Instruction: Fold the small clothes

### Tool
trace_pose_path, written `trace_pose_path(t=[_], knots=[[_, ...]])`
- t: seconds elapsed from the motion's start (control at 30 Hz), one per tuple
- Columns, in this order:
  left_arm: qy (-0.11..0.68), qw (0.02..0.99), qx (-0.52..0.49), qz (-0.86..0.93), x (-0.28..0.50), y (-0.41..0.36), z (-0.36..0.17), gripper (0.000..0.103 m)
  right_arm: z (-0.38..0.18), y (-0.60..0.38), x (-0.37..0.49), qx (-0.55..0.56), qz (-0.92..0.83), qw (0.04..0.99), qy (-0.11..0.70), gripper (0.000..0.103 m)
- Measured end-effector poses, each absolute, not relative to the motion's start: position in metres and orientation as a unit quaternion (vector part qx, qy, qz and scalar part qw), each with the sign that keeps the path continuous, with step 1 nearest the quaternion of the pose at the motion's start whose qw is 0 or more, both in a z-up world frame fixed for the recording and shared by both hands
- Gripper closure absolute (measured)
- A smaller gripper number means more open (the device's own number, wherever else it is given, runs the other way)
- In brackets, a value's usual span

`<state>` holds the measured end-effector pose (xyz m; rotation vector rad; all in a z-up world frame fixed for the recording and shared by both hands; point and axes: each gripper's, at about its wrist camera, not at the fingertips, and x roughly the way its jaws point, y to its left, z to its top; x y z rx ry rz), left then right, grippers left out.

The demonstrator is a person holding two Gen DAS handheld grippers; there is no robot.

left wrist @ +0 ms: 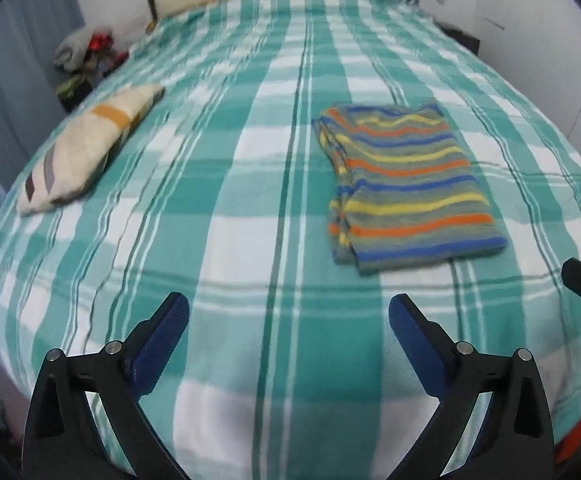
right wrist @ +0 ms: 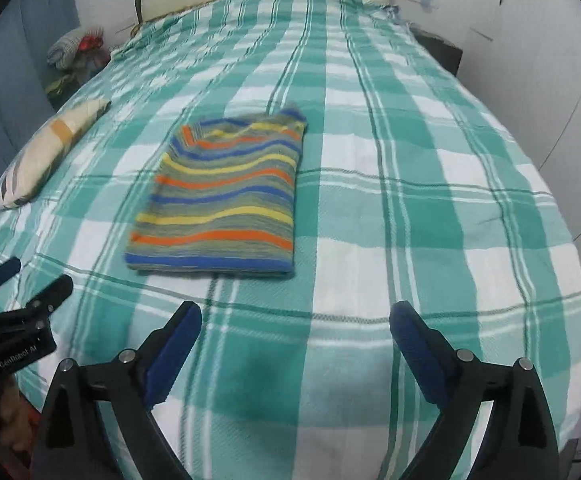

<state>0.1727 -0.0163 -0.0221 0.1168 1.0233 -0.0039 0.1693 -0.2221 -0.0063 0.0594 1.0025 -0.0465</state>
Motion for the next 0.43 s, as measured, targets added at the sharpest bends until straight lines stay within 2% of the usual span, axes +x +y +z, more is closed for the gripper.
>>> trace_pose_path(t=[0.2,0.43], knots=[[0.501,0.865,0.030,0.015,0.176,-0.019,-0.010,0.003,0.017,-0.214,0.154,0.035,-0.037,0.880,0.472,0.009],[0.457,0.887,0.056,0.016,0.166,-0.031,0.016,0.003,0.028,-0.217,0.148,0.037,-0.050,0.887,0.457,0.009]])
